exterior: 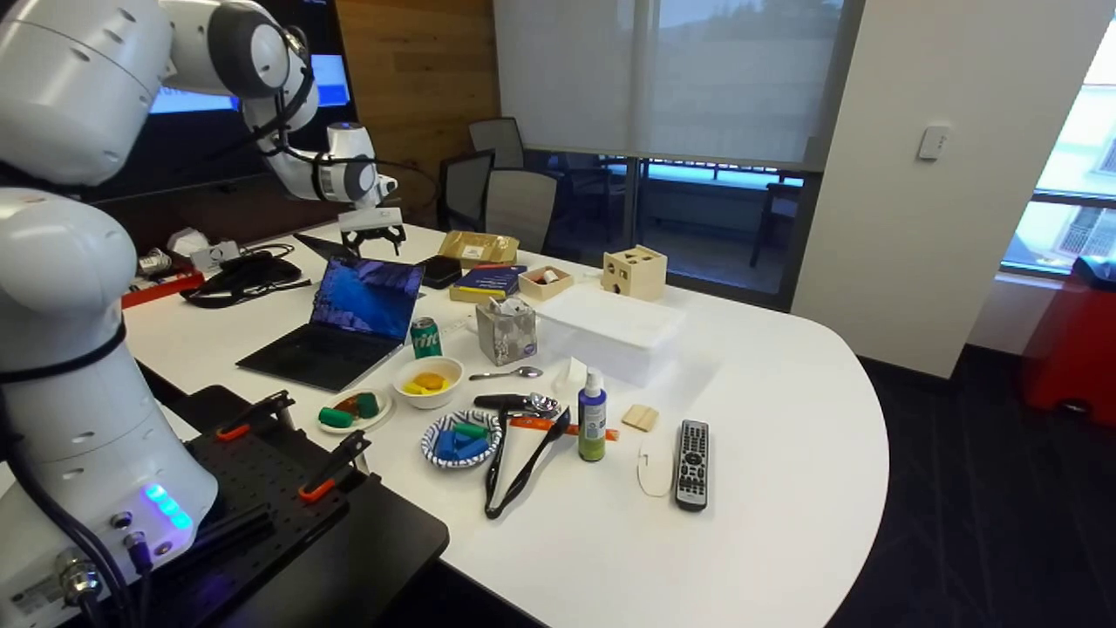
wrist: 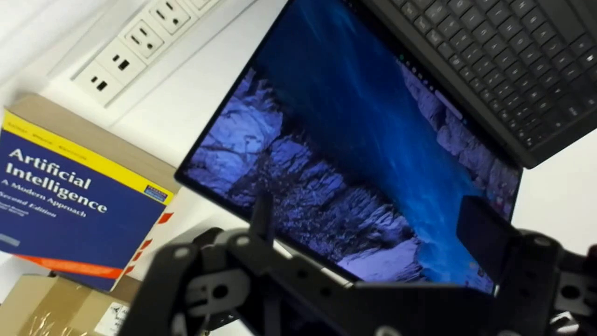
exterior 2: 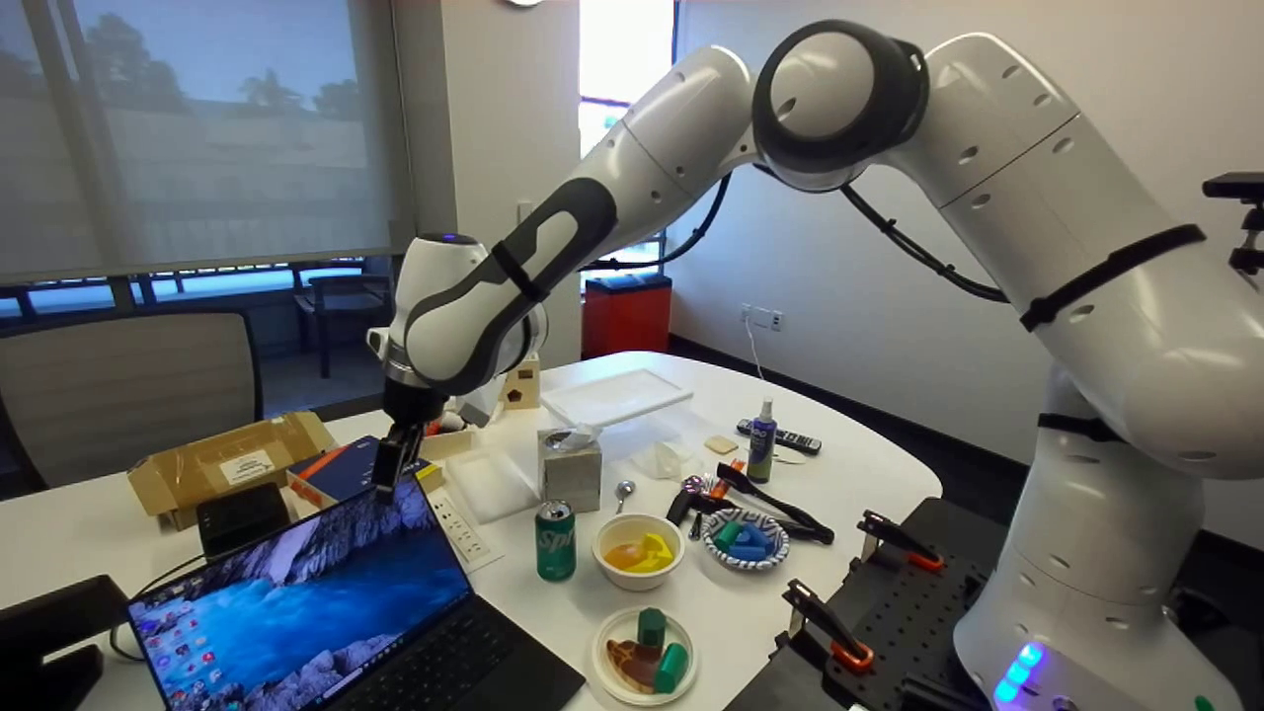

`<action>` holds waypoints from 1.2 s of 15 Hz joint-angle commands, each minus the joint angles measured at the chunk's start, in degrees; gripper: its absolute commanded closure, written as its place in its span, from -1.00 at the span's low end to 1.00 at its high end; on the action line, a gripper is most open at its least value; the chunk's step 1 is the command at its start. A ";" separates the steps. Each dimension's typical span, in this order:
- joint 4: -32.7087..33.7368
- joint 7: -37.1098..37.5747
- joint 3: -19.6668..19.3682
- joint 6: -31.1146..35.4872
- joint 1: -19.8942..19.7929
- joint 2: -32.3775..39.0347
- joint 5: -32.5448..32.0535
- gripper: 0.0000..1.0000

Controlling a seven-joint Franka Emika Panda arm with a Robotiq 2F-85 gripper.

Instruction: Fold the laptop

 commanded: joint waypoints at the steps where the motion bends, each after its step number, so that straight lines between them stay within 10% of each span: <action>1: 14.38 4.84 -0.66 -0.02 2.87 10.24 -1.89 -1.00; 11: 45.05 10.19 -1.01 -4.75 6.45 30.53 0.29 -1.00; 18: 62.13 13.32 -0.79 -22.94 6.88 39.16 0.54 -1.00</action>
